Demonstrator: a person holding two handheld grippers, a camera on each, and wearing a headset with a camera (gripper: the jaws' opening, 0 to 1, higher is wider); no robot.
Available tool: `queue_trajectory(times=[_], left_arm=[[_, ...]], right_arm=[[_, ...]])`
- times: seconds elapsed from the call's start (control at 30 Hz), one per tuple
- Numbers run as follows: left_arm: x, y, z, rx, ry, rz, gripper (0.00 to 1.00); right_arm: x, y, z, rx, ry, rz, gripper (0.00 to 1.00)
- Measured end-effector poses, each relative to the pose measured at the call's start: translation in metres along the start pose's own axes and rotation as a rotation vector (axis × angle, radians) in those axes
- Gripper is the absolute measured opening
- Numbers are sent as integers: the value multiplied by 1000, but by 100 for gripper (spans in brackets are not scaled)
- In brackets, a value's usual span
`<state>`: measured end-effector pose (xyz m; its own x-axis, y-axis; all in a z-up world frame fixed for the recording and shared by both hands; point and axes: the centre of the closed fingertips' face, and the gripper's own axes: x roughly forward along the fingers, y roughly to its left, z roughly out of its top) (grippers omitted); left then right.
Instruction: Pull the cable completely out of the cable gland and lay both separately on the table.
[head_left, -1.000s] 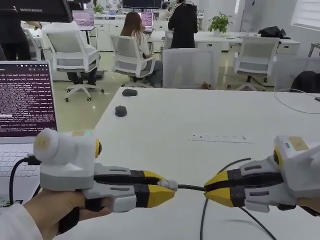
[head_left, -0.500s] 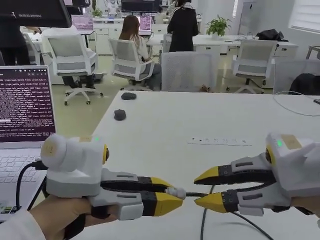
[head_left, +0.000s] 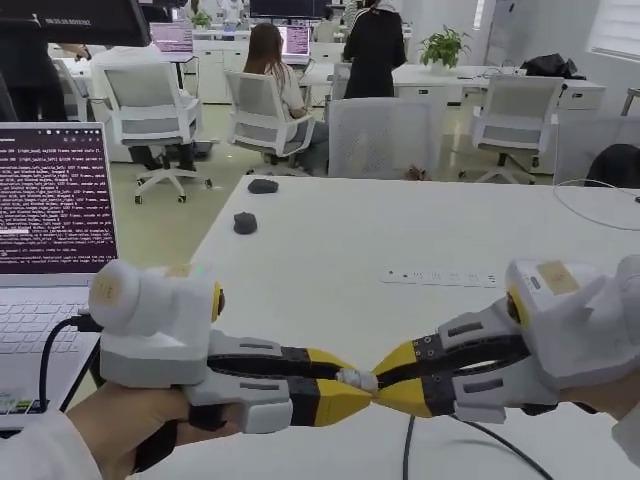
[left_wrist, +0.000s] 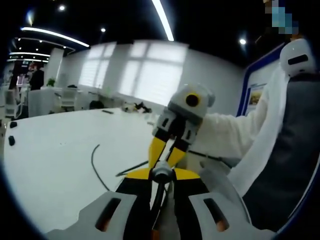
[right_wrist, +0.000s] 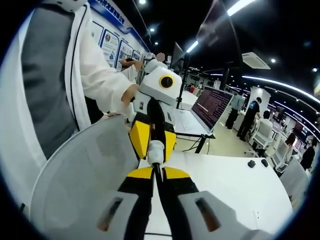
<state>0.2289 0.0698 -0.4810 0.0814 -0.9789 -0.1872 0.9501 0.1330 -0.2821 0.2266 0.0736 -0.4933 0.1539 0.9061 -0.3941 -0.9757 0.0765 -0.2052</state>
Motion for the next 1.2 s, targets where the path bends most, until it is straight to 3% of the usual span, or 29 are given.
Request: queue_trajectory(times=[0.4,0.87,1.2], left_arm=[[-1,1,0,-10,-11,13,16],[-16,7,3,-45,-59,59,16],[-21,9,-3,-51,-53,85,16]], right_arm=[[-5,-1,-6,13,-3,-13,4],[-26,-7,-34,61,31,-61,4],[-28,-7,-53,97,53,-67,4]])
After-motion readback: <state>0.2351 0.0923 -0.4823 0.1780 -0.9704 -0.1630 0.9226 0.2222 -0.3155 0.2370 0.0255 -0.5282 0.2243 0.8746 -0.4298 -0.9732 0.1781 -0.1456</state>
